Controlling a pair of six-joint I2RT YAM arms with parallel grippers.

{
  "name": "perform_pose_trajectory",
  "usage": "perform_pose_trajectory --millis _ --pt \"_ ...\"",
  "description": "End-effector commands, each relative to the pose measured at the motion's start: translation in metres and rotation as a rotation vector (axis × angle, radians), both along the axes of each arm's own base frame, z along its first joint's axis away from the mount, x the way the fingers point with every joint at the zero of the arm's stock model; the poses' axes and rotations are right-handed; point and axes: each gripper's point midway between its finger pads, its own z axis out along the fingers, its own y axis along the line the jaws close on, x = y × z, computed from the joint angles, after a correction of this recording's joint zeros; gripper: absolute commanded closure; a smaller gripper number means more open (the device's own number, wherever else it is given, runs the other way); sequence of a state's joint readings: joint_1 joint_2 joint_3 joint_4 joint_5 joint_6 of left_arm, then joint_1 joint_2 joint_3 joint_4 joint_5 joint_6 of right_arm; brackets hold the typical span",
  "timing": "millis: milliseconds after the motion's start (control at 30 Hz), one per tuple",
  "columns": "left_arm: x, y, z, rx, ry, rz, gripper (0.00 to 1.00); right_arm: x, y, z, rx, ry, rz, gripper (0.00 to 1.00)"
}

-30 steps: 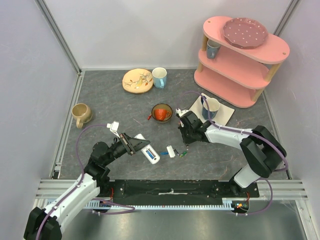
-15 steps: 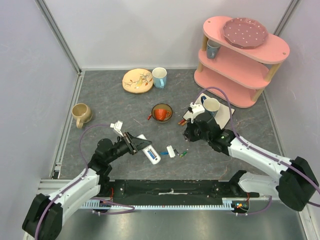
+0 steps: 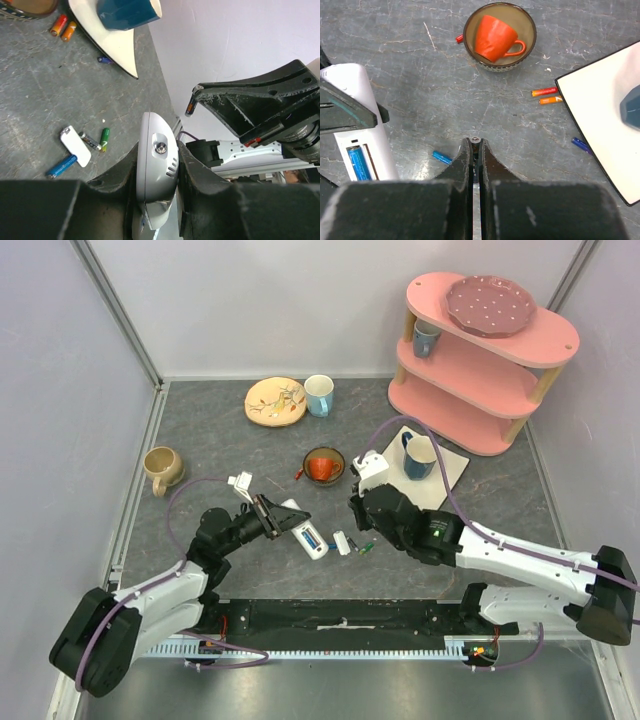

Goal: Load the batteries into the remote control

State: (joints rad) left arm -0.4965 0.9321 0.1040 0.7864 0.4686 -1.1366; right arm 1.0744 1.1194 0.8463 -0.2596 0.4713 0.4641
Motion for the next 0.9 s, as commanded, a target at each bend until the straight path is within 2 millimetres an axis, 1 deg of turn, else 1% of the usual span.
perform_pose_trajectory --millis 0,33,67,100,133,167,200,233,267,300,333,400,433,467,500,533,567,600,667,700,767,800,867 --pt "-0.002 -0.008 0.041 -0.104 -0.117 -0.047 0.98 0.006 0.006 0.036 0.088 -0.086 -0.085 1.0" --pt "-0.003 -0.009 0.041 -0.108 -0.117 -0.054 0.98 0.004 0.009 0.036 0.137 -0.069 -0.085 1.0" --pt "-0.004 -0.009 0.047 -0.125 -0.138 -0.058 0.98 0.002 0.011 0.039 0.18 -0.066 -0.083 1.0" --pt "-0.005 -0.009 0.045 -0.127 -0.137 -0.062 0.98 0.0 0.014 0.058 0.278 -0.09 -0.073 1.0" --pt "-0.006 -0.01 0.045 -0.13 -0.138 -0.07 0.98 -0.002 0.015 0.056 0.312 -0.086 -0.063 1.0" --pt "-0.006 -0.011 0.046 -0.136 -0.137 -0.074 0.98 -0.009 0.02 0.062 0.355 -0.082 -0.016 1.0" --pt "-0.006 -0.011 0.05 -0.148 -0.158 -0.079 0.98 -0.012 0.022 0.08 0.432 -0.111 0.01 1.0" --pt "-0.006 -0.012 0.048 -0.148 -0.152 -0.086 0.98 -0.016 0.023 0.081 0.448 -0.114 0.034 1.0" --pt "-0.006 -0.013 0.048 -0.153 -0.148 -0.089 0.98 -0.025 0.03 0.085 0.442 -0.125 0.115 1.0" --pt "-0.007 -0.013 0.053 -0.167 -0.164 -0.094 0.98 -0.028 0.034 0.091 0.442 -0.149 0.157 1.0" --pt "-0.007 -0.014 0.053 -0.172 -0.162 -0.1 0.98 -0.032 0.038 0.094 0.427 -0.164 0.196 1.0" --pt "-0.005 -0.016 0.052 -0.185 -0.139 -0.107 0.98 -0.035 0.044 0.083 0.332 -0.162 0.232 1.0" --pt "-0.007 -0.017 0.057 -0.203 -0.154 -0.12 0.98 -0.035 0.048 0.087 0.314 -0.173 0.24 1.0" --pt "-0.006 -0.019 0.053 -0.209 -0.12 -0.129 0.98 -0.042 0.053 0.084 0.269 -0.188 0.271 1.0" --pt "-0.005 -0.021 0.056 -0.22 -0.117 -0.139 0.98 -0.04 0.053 0.079 0.224 -0.201 0.245 1.0" --pt "-0.007 -0.022 0.059 -0.231 -0.121 -0.155 0.98 -0.041 0.054 0.08 0.204 -0.218 0.241 1.0" --pt "-0.007 -0.024 0.06 -0.244 -0.1 -0.163 0.98 -0.046 0.056 0.08 0.189 -0.232 0.248 1.0" --pt "-0.005 -0.025 0.058 -0.246 -0.086 -0.165 0.98 -0.045 0.057 0.076 0.161 -0.242 0.248 1.0" --pt "-0.005 -0.027 0.06 -0.257 -0.067 -0.18 0.98 -0.045 0.057 0.073 0.141 -0.251 0.233 1.0" --pt "-0.004 -0.028 0.057 -0.252 -0.053 -0.18 0.98 -0.046 0.056 0.07 0.132 -0.253 0.237 1.0" --pt "-0.004 -0.031 0.057 -0.248 -0.042 -0.188 0.98 -0.046 0.056 0.07 0.138 -0.259 0.233 1.0" --pt "-0.004 -0.032 0.056 -0.247 -0.039 -0.191 0.98 -0.046 0.055 0.066 0.13 -0.263 0.232 1.0" --pt "-0.005 -0.033 0.058 -0.249 -0.037 -0.193 0.98 -0.044 0.053 0.066 0.135 -0.273 0.208 1.0"
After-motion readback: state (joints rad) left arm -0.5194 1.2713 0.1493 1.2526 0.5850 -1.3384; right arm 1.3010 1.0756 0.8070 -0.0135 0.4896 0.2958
